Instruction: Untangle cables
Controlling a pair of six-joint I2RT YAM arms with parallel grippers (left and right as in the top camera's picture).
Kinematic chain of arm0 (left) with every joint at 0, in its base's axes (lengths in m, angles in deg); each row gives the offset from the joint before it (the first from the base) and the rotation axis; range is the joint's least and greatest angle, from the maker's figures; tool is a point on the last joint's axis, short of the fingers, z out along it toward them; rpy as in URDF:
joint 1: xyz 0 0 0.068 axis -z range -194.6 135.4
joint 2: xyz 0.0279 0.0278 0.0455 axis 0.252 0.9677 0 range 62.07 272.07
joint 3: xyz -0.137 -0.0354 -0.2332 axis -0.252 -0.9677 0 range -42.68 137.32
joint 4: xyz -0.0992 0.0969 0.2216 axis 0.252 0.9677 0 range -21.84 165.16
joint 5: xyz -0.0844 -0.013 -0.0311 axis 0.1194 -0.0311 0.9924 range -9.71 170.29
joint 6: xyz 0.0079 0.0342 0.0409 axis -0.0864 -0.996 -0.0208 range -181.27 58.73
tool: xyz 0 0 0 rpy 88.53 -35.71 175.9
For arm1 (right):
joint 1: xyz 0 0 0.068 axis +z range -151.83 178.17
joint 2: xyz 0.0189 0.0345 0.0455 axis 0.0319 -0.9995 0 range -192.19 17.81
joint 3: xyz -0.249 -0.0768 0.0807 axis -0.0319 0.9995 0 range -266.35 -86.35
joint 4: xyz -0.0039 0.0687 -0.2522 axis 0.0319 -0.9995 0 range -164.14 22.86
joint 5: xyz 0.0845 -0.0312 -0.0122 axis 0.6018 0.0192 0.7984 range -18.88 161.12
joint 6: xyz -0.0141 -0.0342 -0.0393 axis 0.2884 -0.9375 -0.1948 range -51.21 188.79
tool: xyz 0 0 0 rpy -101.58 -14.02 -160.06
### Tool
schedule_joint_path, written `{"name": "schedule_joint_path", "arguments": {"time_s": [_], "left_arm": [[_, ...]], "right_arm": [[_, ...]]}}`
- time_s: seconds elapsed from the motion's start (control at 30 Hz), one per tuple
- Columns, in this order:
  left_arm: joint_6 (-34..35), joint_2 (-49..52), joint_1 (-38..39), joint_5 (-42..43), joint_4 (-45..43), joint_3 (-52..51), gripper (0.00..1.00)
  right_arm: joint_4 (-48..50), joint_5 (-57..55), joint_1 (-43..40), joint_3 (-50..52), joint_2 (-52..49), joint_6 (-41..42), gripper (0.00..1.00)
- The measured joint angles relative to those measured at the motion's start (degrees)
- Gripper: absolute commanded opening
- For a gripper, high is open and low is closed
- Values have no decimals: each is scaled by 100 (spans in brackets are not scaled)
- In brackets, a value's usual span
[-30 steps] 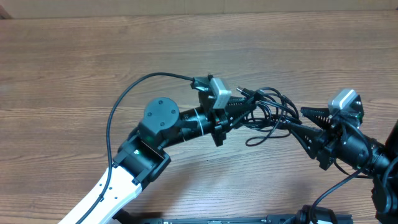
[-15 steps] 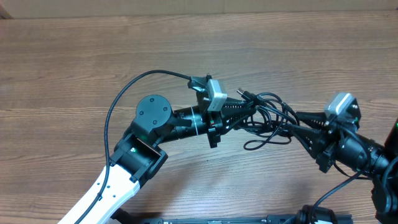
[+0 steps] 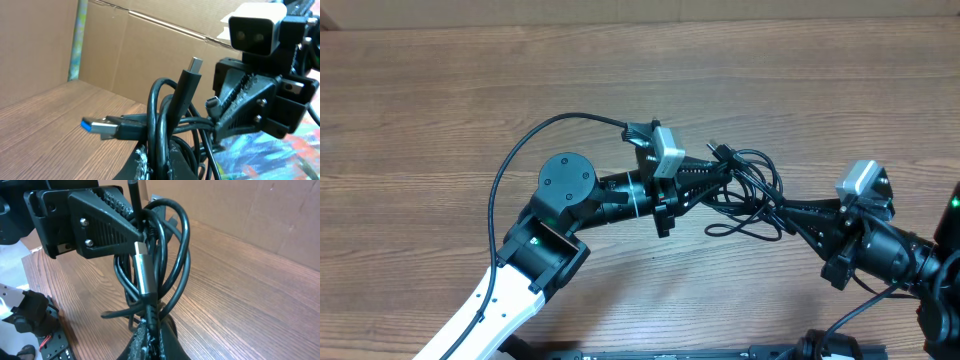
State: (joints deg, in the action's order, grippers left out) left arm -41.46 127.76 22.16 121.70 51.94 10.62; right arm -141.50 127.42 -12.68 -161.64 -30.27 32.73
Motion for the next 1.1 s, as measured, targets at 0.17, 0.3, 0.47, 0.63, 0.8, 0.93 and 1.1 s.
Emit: {"name": "schedule_joint_path", "arguments": {"time_s": [0.17,0.3,0.47,0.63,0.8,0.93,1.1], "left_arm": [[149,0,0,-74,-133,0,4],[260,0,0,-118,-164,0,4],[387,0,0,-116,-160,0,4],[407,0,0,-114,-118,0,4],[407,0,0,-120,-111,0,4],[535,0,7,-356,81,0,4],[999,11,94,-675,302,0,4]], "right_arm": [[-33,13,0,0,0,-44,22],[-72,28,0,0,0,-17,14],[-74,48,2,0,2,-20,4],[-72,48,0,0,2,-15,4],[234,-251,2,0,2,629,4],[538,-1189,20,0,2,1921,4],[588,-2439,107,0,7,3480,4]]}}
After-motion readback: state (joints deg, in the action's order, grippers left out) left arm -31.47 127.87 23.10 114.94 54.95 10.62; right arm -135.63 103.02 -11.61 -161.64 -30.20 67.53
